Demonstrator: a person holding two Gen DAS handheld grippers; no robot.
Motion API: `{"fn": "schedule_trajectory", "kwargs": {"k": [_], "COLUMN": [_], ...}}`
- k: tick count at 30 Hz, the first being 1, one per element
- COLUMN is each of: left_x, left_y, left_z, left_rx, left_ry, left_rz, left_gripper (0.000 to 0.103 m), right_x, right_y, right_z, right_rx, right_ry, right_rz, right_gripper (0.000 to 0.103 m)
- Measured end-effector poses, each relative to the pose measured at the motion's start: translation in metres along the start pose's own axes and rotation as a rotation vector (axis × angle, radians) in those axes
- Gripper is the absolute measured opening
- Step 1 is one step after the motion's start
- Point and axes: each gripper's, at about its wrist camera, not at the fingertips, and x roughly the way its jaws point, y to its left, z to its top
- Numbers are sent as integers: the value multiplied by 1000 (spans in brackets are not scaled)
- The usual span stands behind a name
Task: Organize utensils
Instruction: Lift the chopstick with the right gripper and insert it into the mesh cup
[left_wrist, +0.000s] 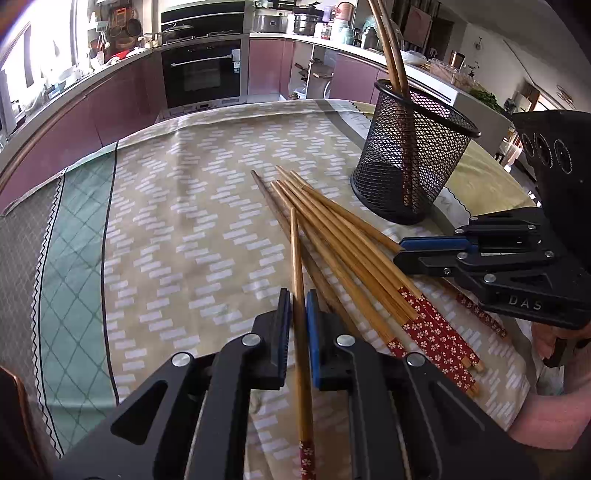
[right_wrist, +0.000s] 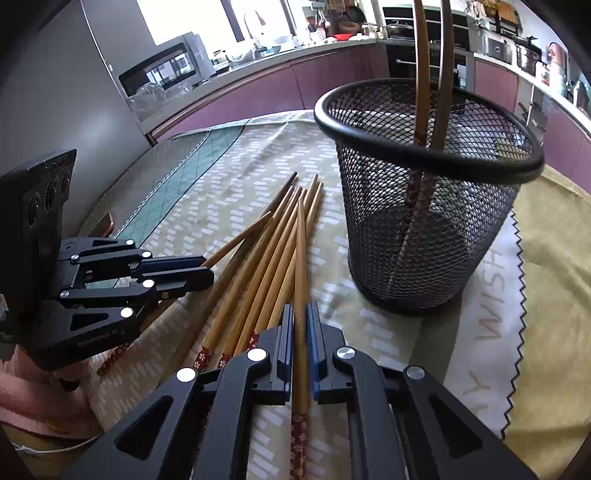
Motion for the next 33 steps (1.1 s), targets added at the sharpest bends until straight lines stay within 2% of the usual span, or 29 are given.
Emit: {"fn": "schedule_trajectory", "kwargs": {"k": [4,8,23,33], "left_x": [-1,-10,-100,-131], "left_y": [0,2,-4,-9], "left_z": [2,5,43,72], "left_rx": [-11,-29,-7,-12], "left_ry": [0,-22,-245,-364], "left_rz": [4,-23,-219,-261], "left_gripper": [7,7,7,7], "right_x": [-3,-23,-122,-158], "right_y": [-1,-1,-15,-21], "right_z": [-2,-5,-4,18], "right_rx": [6,7,45,24], "right_ry": [-12,-72,-343,-452], "right_rz": [-4,18,71,58], "right_gripper": [6,6,6,6]}}
